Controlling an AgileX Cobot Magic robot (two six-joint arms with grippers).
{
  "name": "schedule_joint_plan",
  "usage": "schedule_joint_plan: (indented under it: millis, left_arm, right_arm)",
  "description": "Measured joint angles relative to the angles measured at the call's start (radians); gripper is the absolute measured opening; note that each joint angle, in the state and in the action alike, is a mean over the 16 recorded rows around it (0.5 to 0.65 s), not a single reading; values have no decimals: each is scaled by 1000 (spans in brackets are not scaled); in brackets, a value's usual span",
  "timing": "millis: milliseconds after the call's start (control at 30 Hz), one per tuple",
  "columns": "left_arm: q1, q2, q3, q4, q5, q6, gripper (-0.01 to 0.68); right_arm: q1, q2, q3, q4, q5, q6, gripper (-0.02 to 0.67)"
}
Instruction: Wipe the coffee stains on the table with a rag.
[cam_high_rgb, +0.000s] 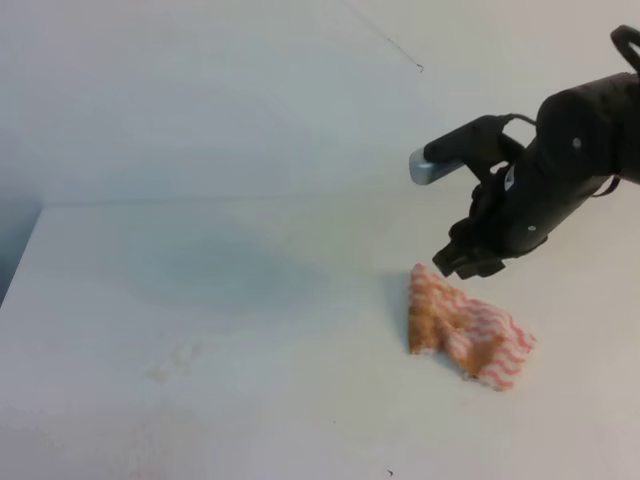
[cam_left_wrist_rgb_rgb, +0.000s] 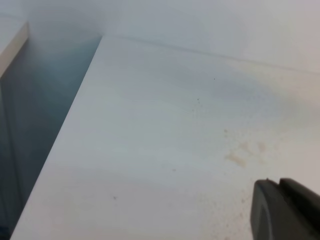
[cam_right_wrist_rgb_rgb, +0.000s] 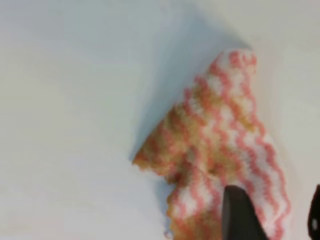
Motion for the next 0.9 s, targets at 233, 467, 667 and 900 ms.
schedule_joint_plan:
  millis: [233,467,667,900]
  left_arm:
    - [0,0,0,0,0,0,1]
    - [0,0,0,0,0,0,1]
    - [0,0,0,0,0,0,1]
    - [0,0,0,0,0,0,1]
  right_arm:
    - [0,-168,0,0,15,-4,138]
    - [1,-343,0,6,37,-5,24]
    - [1,-417,0,12,52,-7,1]
    - [2,-402,1,13,61,-8,-2]
